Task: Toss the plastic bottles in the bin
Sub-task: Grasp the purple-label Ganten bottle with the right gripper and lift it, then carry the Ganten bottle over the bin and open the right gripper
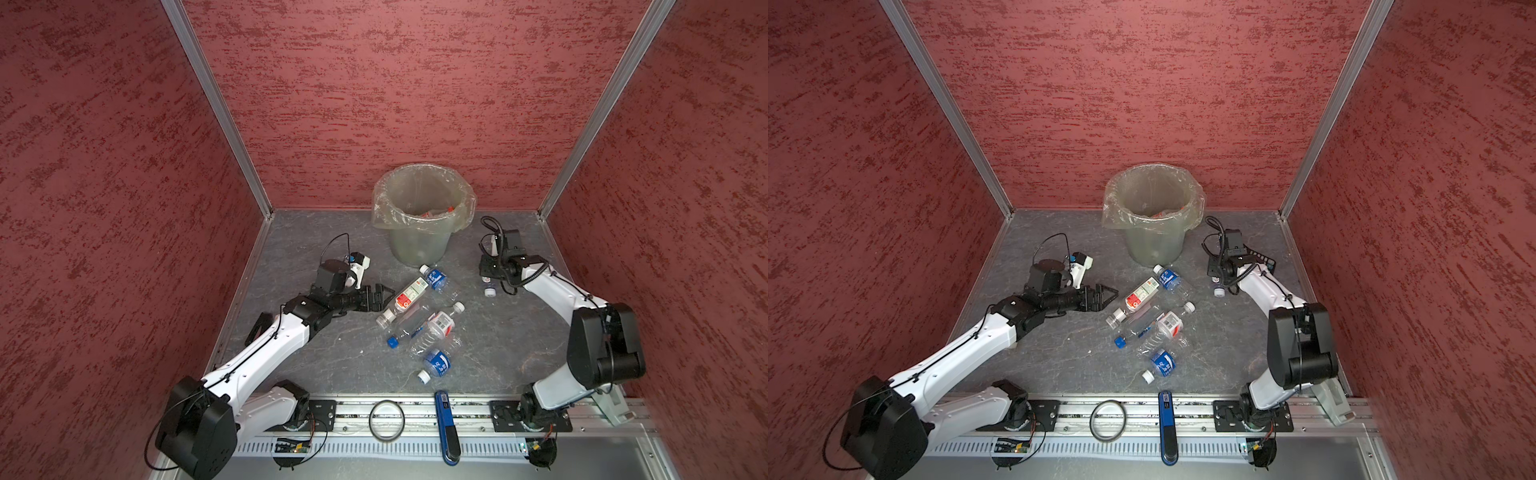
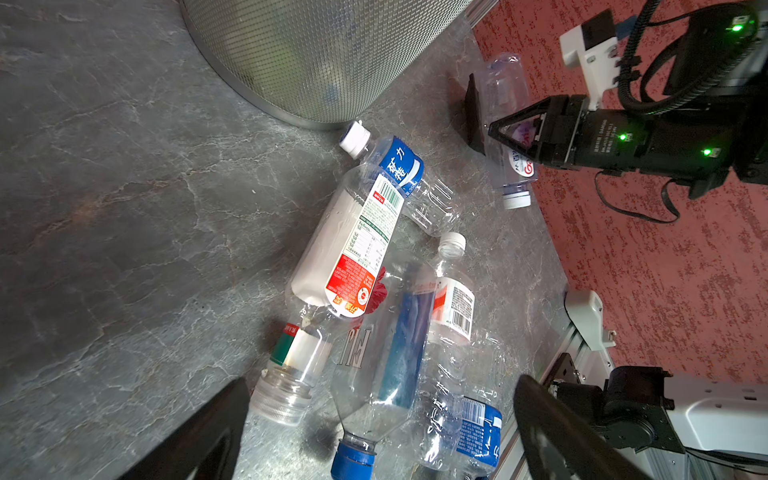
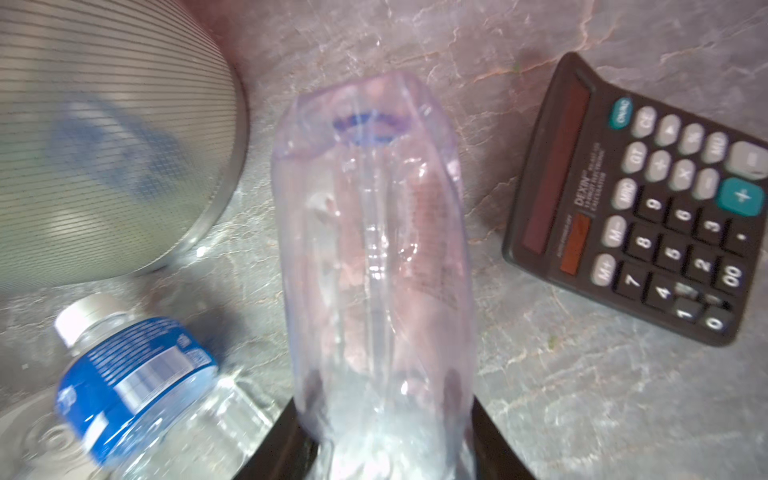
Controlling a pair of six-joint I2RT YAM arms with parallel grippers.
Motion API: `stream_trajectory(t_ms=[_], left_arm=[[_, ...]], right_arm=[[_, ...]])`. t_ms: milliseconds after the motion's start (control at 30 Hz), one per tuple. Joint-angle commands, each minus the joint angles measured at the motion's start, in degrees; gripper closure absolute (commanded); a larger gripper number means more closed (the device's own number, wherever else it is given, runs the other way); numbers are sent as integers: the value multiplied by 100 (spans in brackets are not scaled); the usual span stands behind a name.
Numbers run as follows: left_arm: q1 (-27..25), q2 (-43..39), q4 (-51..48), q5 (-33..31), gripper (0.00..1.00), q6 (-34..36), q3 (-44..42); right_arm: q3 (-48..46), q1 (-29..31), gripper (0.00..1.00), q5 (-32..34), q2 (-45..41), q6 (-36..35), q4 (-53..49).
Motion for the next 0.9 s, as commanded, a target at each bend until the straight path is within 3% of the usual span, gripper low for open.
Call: stream_trajectory(t_ms=[0, 467, 867], left_arm=[[-33, 54, 60, -81, 1, 32, 49], [-164, 240, -28, -195, 1, 68, 198], [-396, 463, -157, -381, 1, 86, 415]], right_arm=[[-96, 129, 57, 253, -450, 214, -30], [108, 1036, 58, 787, -2856, 429, -768], [1027, 1755, 57, 752, -3849, 447, -906]])
